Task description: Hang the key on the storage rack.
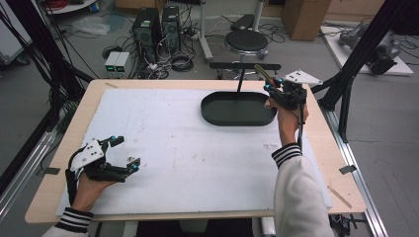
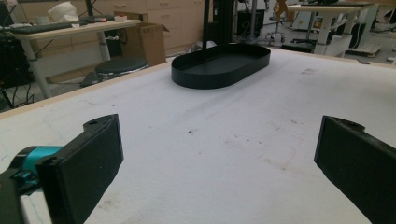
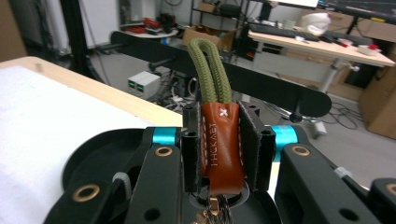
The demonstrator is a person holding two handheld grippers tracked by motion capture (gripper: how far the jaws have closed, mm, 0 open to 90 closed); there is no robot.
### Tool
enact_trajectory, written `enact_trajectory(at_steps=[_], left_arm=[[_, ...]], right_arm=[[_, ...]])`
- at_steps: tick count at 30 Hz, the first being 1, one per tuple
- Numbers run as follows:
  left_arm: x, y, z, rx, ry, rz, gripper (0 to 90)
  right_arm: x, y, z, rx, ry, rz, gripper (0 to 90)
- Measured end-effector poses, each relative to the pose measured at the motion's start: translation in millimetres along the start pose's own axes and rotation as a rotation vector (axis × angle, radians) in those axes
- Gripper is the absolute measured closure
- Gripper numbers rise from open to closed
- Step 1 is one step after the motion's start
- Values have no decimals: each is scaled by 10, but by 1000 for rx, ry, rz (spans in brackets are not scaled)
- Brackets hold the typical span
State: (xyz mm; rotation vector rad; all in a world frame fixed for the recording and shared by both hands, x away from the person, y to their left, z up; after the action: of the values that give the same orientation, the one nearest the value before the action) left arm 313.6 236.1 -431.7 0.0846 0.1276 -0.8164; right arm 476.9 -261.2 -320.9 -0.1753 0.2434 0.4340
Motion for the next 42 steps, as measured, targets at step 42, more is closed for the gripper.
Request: enact_trajectory(at_steps=[42], left_arm=[[-223, 85, -250, -21, -115, 137, 17]], right_arm=[[467, 96, -240, 7, 104, -118, 721]])
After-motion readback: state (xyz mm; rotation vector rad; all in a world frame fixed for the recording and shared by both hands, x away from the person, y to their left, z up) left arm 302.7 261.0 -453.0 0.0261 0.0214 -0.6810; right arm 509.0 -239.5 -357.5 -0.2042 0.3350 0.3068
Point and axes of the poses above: each handheld gripper's, and its own axes: x roughly forward along the jaws, z roughly out of its top, y roughly to its left, the point moved 4 cm from there along x, roughly forward along the jaws
